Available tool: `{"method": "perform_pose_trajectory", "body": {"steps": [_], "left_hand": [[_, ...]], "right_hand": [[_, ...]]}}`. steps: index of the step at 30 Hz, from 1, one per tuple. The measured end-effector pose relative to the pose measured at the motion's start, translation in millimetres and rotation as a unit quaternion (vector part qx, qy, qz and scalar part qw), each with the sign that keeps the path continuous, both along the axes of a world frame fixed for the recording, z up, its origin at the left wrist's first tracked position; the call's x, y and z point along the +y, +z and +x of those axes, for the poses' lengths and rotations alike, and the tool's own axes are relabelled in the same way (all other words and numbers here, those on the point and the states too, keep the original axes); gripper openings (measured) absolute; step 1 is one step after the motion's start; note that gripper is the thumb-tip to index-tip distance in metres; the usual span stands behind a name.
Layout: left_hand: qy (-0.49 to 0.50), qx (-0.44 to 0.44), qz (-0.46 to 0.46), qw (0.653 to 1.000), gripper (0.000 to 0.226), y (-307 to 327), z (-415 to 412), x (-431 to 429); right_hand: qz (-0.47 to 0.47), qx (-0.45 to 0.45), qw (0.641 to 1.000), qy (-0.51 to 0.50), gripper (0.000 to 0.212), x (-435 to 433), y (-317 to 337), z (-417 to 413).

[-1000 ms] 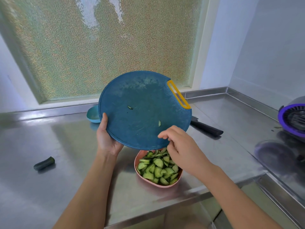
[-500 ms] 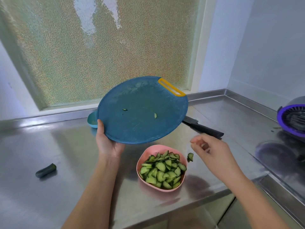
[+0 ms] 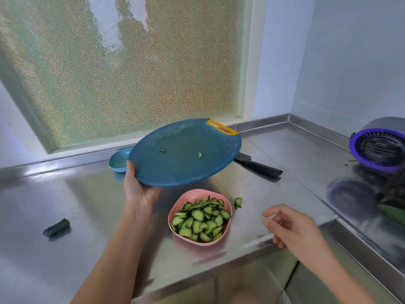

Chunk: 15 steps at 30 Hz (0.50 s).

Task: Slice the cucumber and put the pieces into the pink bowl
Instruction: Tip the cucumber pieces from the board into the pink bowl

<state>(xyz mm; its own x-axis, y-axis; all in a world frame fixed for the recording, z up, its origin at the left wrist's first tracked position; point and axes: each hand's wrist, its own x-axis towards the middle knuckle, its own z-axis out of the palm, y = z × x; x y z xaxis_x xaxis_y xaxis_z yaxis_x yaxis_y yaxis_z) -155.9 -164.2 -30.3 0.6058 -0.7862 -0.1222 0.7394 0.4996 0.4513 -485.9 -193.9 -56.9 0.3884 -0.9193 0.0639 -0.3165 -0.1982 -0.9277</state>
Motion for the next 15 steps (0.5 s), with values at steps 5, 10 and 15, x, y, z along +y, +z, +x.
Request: {"method": "perform_pose_trajectory", "body": {"steps": [5, 10, 15], "left_hand": [[0.03, 0.05, 0.063, 0.996, 0.033, 22, -5, 2], [0.018, 0.069, 0.123, 0.99, 0.042, 37, -3, -4], [-0.004, 0.09, 0.147, 0.985, 0.041, 45, -16, -13]], "right_hand": [[0.031, 0.024, 0.998, 0.054, 0.012, 3, 2, 27], [0.046, 0.061, 0.993, 0.094, 0.005, 5, 11, 50], [0.059, 0.092, 0.987, 0.116, 0.012, 13, 13, 67]]}}
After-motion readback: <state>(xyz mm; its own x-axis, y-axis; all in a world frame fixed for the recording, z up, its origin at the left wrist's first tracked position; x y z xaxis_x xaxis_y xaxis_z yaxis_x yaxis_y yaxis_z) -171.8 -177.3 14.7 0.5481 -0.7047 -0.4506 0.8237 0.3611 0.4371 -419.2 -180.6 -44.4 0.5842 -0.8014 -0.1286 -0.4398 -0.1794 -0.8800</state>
